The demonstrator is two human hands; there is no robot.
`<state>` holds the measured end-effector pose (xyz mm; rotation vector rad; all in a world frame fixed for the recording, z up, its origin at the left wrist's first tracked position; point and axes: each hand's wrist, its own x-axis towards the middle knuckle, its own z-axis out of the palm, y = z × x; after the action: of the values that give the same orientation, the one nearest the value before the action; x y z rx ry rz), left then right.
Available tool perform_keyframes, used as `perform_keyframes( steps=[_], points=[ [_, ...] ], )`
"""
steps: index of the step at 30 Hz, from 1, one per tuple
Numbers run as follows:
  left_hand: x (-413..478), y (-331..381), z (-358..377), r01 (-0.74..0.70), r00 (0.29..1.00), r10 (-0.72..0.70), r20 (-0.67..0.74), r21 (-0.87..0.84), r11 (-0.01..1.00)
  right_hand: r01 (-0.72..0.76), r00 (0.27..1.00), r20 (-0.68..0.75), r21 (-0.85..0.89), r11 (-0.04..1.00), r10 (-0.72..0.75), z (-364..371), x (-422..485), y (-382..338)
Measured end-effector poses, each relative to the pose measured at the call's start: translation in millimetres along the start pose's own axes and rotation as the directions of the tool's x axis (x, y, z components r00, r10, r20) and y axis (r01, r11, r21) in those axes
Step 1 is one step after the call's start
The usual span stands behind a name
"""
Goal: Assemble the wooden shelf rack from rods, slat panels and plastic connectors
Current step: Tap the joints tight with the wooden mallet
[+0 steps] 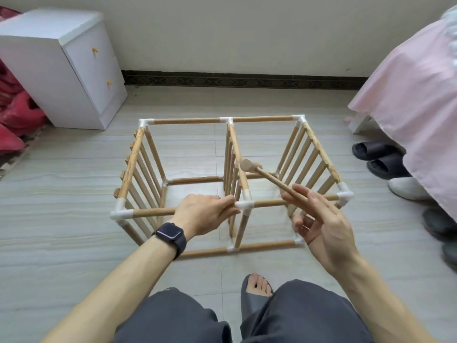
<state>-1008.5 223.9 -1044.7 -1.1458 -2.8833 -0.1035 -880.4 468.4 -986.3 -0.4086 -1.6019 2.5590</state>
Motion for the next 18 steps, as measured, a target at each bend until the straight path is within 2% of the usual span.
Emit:
perform_keyframes(
  steps=[5,10,12,14,16,18],
  points=[
    [11,-13,3,0.085,0.996,-0.083,-0.040,0.056,0.995,-0.195,0.979,-0.028,0.189,0.962,0.204,-14,-6,22],
    [11,-12,7,0.123,0.991,-0.118,-0.060,0.093,0.988,-0.210,0.961,-0.171,0.070,0.975,0.219,-20,-3,38],
    [10,-11,7,0.135,0.990,-0.131,-0.055,0.088,0.987,-0.163,0.963,-0.237,-0.132,0.978,0.129,-22,-2,42],
    [10,-11,7,0.144,0.989,-0.141,-0.047,0.082,0.986,-0.084,0.976,-0.216,-0.444,0.892,-0.016,-26,-4,44],
    [10,-11,7,0.153,0.988,-0.150,-0.043,0.084,0.985,-0.022,0.983,-0.145,-0.715,0.699,-0.117,-30,-7,45],
    [9,-10,6,0.156,0.987,-0.153,-0.039,0.100,0.983,0.034,0.986,-0.051,-0.867,0.497,-0.158,-34,-8,44]
  ],
)
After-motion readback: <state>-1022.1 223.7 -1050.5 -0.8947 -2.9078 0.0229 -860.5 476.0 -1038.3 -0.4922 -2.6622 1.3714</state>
